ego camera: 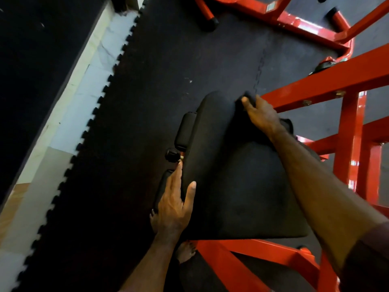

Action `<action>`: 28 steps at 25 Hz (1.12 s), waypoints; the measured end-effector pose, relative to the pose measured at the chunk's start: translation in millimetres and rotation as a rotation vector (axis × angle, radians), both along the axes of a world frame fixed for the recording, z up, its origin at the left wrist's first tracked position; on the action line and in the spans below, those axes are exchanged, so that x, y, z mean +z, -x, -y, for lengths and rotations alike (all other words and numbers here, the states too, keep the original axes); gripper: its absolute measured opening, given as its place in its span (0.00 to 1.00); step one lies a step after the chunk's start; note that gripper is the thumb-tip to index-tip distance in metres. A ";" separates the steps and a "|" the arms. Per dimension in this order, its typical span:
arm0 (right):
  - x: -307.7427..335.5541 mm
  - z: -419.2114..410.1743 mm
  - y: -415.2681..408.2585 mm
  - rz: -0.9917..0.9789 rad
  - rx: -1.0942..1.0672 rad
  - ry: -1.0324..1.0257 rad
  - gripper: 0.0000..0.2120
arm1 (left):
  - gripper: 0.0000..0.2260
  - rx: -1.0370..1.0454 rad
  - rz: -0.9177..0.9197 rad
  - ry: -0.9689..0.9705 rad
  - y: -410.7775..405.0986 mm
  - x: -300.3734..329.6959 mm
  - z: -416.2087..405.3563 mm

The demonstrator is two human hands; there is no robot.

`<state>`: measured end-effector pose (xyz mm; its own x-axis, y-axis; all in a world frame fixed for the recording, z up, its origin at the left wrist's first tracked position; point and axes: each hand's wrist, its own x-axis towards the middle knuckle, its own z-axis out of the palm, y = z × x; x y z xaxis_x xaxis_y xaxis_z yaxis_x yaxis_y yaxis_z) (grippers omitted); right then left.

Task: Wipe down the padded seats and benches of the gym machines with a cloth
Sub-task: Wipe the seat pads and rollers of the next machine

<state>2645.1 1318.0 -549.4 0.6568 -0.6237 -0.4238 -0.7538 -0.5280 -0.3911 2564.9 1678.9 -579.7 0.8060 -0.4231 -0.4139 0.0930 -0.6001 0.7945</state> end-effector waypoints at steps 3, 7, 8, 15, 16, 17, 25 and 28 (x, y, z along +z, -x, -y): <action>-0.4 -14.0 -7.5 0.052 0.066 0.030 0.23 | 0.29 0.001 -0.025 -0.017 -0.7 -1.9 -0.9; 2.4 8.8 -5.4 -0.030 -0.002 -0.055 0.30 | 0.29 0.012 -0.033 -0.011 -2.4 -2.4 -1.1; 3.4 5.3 -17.1 -0.049 -0.007 -0.063 0.31 | 0.29 0.017 -0.026 -0.007 -2.9 -2.2 -0.6; 1.7 -49.5 -94.7 -0.004 0.368 0.008 0.20 | 0.29 0.041 0.018 0.012 -1.5 -3.3 1.8; 2.2 -51.4 -98.0 -0.030 0.453 0.059 0.20 | 0.30 0.041 0.022 0.004 -1.2 -3.6 2.0; 3.4 -53.7 -99.2 -0.054 0.546 0.115 0.21 | 0.30 0.039 0.027 -0.003 -1.2 -3.1 1.9; 7.0 -80.9 -95.4 -0.262 1.240 0.278 0.31 | 0.29 0.028 0.067 -0.018 -4.6 -1.9 1.8; 11.4 -85.4 -108.7 -0.345 1.064 0.293 0.26 | 0.29 0.022 0.019 -0.001 -5.1 -3.4 -0.5</action>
